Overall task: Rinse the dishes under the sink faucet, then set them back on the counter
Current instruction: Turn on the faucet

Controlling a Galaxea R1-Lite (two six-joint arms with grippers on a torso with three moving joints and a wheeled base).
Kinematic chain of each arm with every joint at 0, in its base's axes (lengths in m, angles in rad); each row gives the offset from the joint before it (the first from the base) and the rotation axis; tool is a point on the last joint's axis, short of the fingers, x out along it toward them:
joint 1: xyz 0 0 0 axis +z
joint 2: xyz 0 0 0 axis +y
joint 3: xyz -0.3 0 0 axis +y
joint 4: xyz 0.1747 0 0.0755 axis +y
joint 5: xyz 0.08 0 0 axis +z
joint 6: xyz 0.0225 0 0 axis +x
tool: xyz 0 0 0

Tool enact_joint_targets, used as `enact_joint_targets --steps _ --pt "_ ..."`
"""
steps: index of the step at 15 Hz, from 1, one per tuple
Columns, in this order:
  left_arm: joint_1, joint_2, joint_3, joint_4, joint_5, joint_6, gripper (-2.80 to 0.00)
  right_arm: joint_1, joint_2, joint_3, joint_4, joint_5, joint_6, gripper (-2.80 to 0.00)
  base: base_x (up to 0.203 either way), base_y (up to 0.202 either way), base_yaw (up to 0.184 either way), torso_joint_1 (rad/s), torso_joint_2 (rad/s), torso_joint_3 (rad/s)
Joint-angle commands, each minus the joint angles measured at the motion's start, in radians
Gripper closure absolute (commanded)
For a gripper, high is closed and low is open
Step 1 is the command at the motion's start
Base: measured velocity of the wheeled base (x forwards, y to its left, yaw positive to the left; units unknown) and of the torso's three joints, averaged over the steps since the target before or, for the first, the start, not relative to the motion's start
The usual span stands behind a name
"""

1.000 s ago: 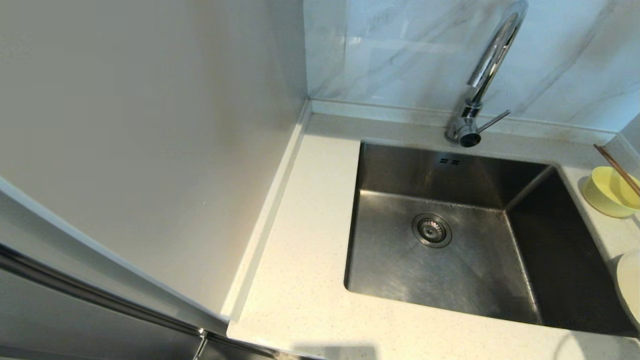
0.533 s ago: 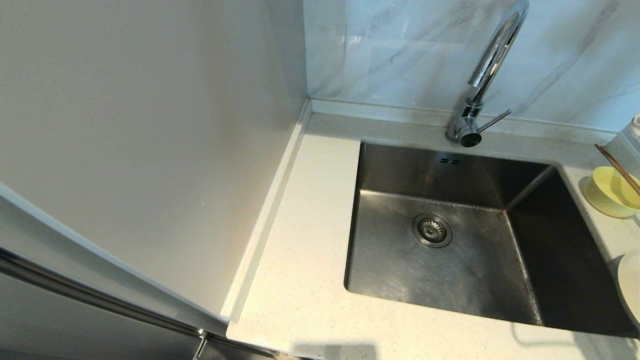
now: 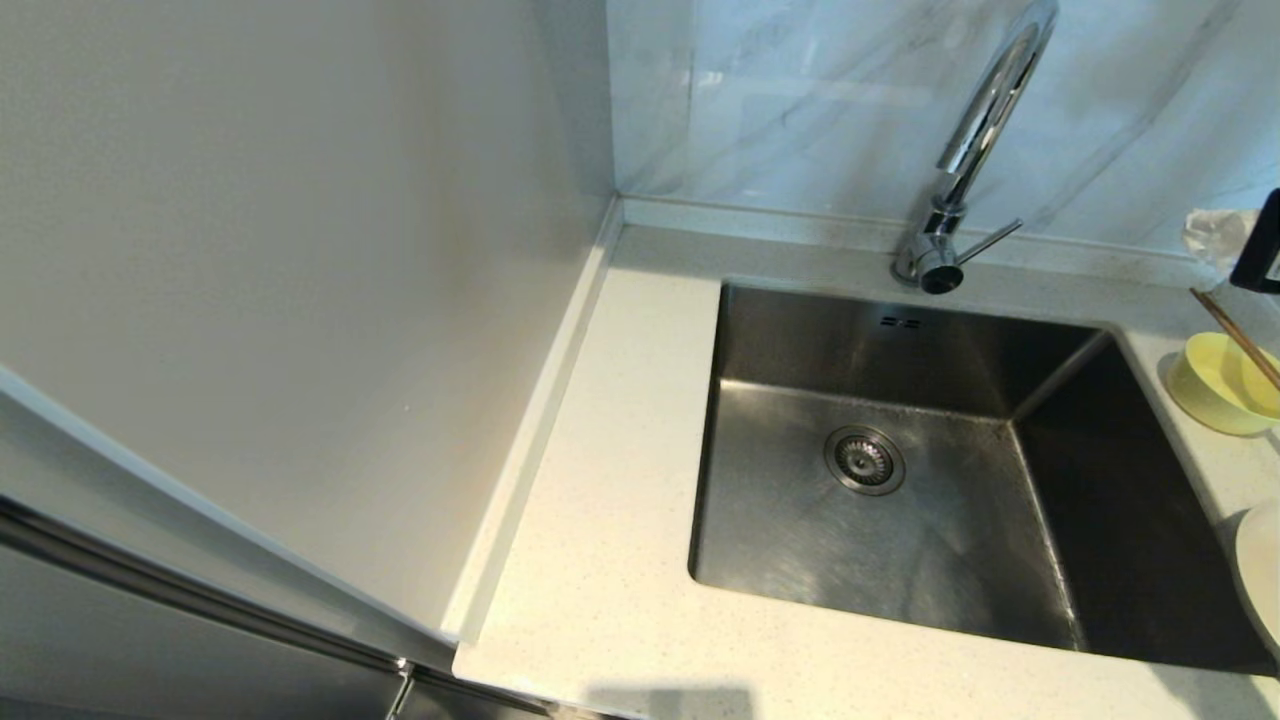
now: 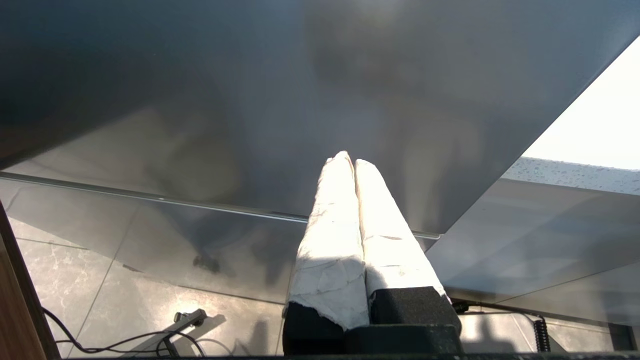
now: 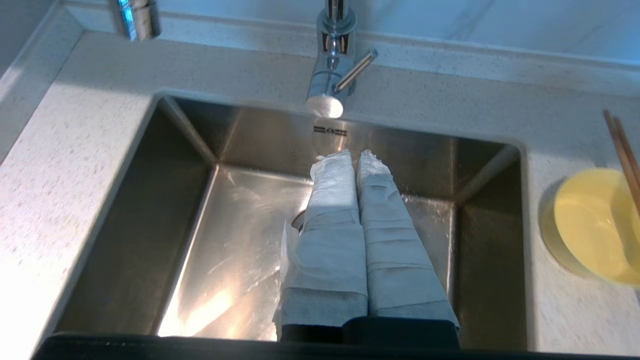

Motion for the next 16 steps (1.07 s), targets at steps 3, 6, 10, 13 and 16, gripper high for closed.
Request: enact_joint_targets --steps 3,6,10,13,16 --pt "0.000 0.000 0.000 0.000 0.000 0.000 0.00 -0.008 0.168 -0.113 0.001 0.004 0.021 0.00 0.000 0.000 0.000 0.000 0.00 0.000" --pt "0.000 0.000 0.000 0.000 0.000 0.000 0.00 -0.021 0.291 -0.263 0.002 0.003 0.092 0.00 0.000 0.000 0.000 0.000 0.00 0.000" --pt "0.000 0.000 0.000 0.000 0.000 0.000 0.00 -0.046 0.396 -0.343 -0.017 0.004 0.108 0.00 0.000 0.000 0.000 0.000 0.00 0.000" --pt "0.000 0.000 0.000 0.000 0.000 0.000 0.00 -0.051 0.470 -0.395 -0.092 0.005 0.107 0.00 0.000 0.000 0.000 0.000 0.00 0.000" --pt "0.000 0.000 0.000 0.000 0.000 0.000 0.00 -0.052 0.546 -0.469 -0.114 0.004 0.105 0.00 0.000 0.000 0.000 0.000 0.00 0.000"
